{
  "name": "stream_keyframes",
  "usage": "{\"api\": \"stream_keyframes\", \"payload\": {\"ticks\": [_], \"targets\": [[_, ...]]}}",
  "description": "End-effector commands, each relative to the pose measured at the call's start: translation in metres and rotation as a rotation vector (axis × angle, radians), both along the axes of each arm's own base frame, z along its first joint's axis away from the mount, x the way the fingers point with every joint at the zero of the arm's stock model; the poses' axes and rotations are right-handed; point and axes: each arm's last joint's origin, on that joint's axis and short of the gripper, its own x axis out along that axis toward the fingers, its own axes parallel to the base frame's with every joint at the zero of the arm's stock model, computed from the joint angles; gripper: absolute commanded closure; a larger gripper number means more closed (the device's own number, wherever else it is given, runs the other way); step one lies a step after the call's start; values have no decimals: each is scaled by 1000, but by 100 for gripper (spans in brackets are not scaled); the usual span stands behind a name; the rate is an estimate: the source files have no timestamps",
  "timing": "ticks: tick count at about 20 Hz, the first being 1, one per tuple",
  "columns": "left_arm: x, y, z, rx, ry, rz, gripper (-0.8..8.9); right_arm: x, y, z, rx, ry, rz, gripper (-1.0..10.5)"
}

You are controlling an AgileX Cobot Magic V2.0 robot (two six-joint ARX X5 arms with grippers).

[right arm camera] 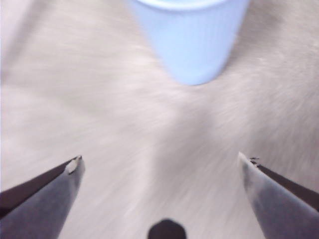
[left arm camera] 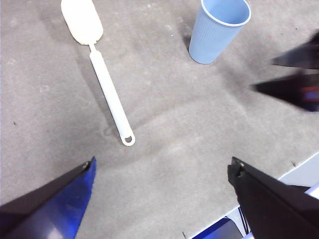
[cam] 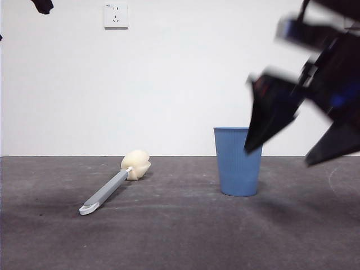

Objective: Pick up the cup brush,pick up the cup,insert the brush into the cup,clean the cup,put the cup brush back,put the cup back to the fixed position on the table

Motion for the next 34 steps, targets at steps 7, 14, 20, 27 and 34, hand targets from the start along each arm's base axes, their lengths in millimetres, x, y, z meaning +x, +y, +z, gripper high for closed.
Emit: {"api": "stream_keyframes", "payload": {"ticks": [7, 14, 20, 27, 34], "targets": [[-4, 3, -8, 113, 27, -68, 375, -80, -43, 64, 172, 58, 141, 379], [-7, 3, -10, 98, 75, -146, 375, -103, -57, 113, 106, 42, 203, 380], [-8, 2, -10, 88, 81, -158, 510, -108, -60, 120, 69, 54, 226, 535], [-8, 2, -10, 88, 79, -158, 820, -107, -60, 120, 70, 51, 226, 955], [-7, 2, -10, 92, 76, -158, 818, -107, -60, 120, 85, 67, 205, 946]]}}
